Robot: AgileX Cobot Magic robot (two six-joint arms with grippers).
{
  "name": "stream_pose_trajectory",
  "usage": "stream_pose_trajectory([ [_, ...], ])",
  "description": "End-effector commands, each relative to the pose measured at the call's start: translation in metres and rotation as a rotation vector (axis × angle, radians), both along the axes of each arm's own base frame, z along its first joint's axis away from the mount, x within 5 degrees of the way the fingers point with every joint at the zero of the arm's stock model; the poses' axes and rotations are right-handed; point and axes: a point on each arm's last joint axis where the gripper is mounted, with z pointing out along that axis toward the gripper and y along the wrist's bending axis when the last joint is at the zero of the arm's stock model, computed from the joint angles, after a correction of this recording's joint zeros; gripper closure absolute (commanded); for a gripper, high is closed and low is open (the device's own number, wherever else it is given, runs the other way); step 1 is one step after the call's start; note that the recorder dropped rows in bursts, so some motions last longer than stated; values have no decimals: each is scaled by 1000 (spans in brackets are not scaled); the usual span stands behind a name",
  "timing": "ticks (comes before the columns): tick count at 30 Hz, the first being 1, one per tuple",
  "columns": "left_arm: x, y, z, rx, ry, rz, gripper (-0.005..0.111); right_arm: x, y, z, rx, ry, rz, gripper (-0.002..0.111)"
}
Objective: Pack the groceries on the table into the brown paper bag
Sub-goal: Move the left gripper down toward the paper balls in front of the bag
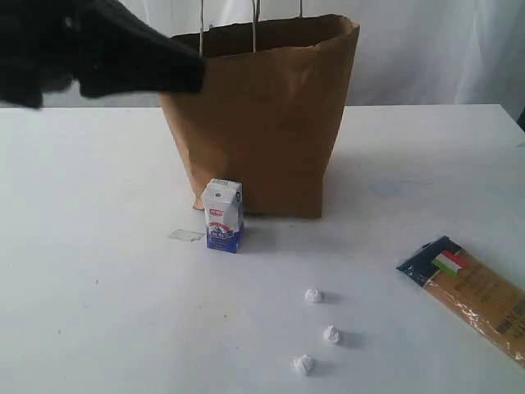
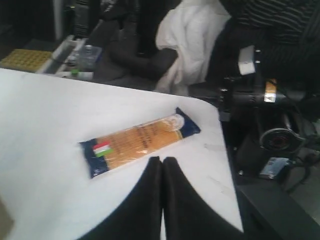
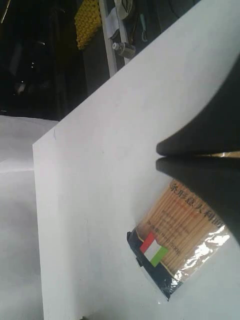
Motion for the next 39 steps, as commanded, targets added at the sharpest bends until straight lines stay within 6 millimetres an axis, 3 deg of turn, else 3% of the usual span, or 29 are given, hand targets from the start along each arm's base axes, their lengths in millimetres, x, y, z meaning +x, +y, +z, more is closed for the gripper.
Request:
stream_pose_trajectory([
  [1,-21,-35,-52,-15,40,-205,106,0,0,-1,-6,-11,3,108],
  [4,-20,-60,-93,60,19,-144,106,0,0,-1,-6,-11,3,108],
  [9,0,-96,-149,214,-38,141,106,0,0,-1,-6,-11,3,108],
  [13,19,-109,-180,300,66,384,106,0,0,-1,-6,-11,3,108],
  [19,31,-122,-215,363,176,422,94,0,0,-1,-6,-11,3,108],
  [23,39,-127,-225,357,354,520,95,0,0,-1,-6,-11,3,108],
  [27,46,-133,-219,315,444,570,107,0,0,-1,-6,-11,3,108],
  [29,47,-137,-214,289,440,542,107,0,0,-1,-6,-11,3,108],
  [34,36,-145,-205,258,319,312,107,0,0,-1,-6,-11,3,108],
  [39,27,-142,-211,335,119,138,102,0,0,-1,-6,-11,3,108],
])
